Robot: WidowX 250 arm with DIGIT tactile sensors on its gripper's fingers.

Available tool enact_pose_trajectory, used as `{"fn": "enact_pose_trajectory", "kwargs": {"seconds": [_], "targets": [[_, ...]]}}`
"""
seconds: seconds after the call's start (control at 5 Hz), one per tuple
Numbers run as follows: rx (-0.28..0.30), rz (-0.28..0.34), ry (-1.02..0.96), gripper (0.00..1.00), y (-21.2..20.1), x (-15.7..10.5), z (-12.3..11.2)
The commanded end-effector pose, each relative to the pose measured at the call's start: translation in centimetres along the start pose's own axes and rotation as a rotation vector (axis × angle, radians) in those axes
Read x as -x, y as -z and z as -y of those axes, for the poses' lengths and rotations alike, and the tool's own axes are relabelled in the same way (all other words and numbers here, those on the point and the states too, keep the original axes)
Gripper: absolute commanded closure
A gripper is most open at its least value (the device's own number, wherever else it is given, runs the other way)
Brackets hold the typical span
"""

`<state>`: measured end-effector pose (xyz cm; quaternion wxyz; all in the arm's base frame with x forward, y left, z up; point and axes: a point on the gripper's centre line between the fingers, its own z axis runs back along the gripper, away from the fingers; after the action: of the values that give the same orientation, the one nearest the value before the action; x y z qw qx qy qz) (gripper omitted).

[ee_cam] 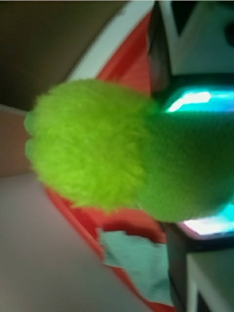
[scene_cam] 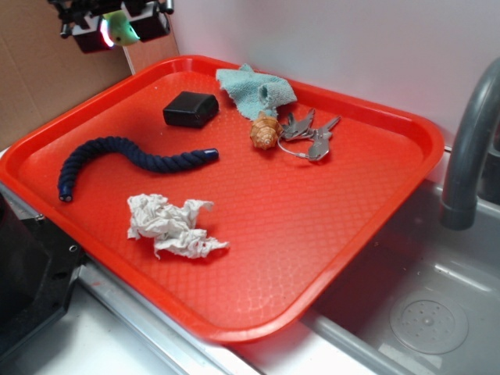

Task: Grab the green animal.

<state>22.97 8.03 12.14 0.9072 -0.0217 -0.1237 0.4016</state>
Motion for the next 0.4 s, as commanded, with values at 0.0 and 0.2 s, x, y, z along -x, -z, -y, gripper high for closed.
{"fn": "enact_pose_trajectory", "kwargs": {"seconds": [0.0, 0.2], "targets": [[0.054, -0.161, 0.137, 1.00, -2.8, 1.8, 2.0], [-0.003, -0.085, 0.358, 1.00, -3.8, 4.1, 4.4]]}}
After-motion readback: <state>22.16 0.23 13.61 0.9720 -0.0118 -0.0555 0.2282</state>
